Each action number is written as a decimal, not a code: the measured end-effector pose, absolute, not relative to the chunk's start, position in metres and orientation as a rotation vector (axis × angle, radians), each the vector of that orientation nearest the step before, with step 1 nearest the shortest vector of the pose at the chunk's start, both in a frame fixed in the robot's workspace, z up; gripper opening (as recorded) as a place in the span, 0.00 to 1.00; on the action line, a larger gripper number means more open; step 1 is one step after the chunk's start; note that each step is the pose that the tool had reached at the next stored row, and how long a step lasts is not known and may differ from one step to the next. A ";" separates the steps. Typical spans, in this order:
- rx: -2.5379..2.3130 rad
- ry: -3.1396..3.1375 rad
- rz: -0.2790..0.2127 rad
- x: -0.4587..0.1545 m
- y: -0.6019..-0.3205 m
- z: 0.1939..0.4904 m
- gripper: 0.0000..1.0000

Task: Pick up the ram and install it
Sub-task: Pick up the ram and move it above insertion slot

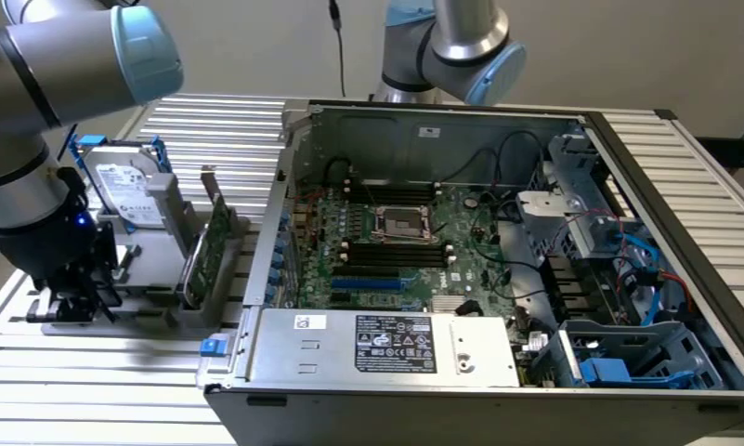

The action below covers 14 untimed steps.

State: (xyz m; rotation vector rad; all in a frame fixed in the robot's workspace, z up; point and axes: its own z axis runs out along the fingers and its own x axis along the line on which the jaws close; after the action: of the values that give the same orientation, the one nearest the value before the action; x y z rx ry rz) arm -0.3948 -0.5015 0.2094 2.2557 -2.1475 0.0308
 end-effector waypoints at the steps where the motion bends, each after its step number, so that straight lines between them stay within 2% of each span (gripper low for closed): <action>1: 2.256 -2.147 0.031 -0.395 -0.501 0.208 0.31; 14: 2.269 -2.160 0.004 -0.395 -0.502 0.200 0.31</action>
State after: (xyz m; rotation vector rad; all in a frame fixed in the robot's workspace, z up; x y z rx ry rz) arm -0.3955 -0.5024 0.1997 2.2690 -2.1595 0.0041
